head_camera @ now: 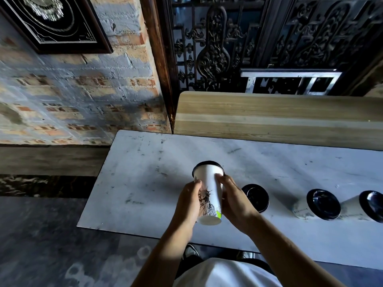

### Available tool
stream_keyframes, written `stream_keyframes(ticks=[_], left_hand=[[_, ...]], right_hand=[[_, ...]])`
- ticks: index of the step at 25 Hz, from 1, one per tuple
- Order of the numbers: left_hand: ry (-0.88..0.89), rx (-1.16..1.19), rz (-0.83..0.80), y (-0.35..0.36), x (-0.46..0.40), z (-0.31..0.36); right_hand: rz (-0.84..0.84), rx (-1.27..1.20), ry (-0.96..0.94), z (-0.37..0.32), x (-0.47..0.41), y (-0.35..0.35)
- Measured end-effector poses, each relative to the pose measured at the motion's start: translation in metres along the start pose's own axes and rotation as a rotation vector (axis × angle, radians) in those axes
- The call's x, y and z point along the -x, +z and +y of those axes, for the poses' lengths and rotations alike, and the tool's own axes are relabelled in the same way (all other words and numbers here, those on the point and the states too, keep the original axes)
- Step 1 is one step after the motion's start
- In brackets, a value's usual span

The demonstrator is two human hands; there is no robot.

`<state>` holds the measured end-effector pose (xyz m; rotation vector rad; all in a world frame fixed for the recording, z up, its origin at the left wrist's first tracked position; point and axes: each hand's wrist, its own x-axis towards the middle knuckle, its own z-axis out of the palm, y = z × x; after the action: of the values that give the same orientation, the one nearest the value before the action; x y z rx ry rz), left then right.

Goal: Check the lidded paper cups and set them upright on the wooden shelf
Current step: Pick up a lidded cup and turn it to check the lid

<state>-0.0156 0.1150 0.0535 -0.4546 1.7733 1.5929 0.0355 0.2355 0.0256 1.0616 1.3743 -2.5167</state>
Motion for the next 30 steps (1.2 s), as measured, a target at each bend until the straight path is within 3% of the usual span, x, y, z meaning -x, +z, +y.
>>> stream_keyframes(ticks=[11, 13, 16, 19, 22, 25, 30], left_hand=[[0.088, -0.086, 0.023, 0.000, 0.004, 0.006], [0.222, -0.197, 0.125, -0.004, 0.005, -0.001], [0.661, -0.367, 0.244, -0.016, 0.007, -0.007], [0.969, -0.520, 0.175, -0.022, 0.002, -0.004], [0.988, -0.593, 0.126, -0.022, 0.000, 0.000], [0.890, -0.475, 0.123, -0.022, 0.005, 0.004], [0.827, -0.357, 0.091, -0.023, 0.016, 0.008]], right_hand=[[-0.006, 0.007, -0.032, 0.000, 0.000, -0.004], [-0.007, -0.007, -0.027, -0.004, 0.002, -0.003], [-0.022, 0.015, -0.034, -0.008, 0.007, 0.000], [-0.039, 0.083, -0.047, -0.007, 0.010, 0.002], [-0.035, 0.078, -0.049, -0.006, 0.008, 0.000], [-0.098, 0.024, -0.031, -0.005, 0.004, -0.008], [-0.034, 0.038, 0.056, -0.004, 0.002, -0.009]])
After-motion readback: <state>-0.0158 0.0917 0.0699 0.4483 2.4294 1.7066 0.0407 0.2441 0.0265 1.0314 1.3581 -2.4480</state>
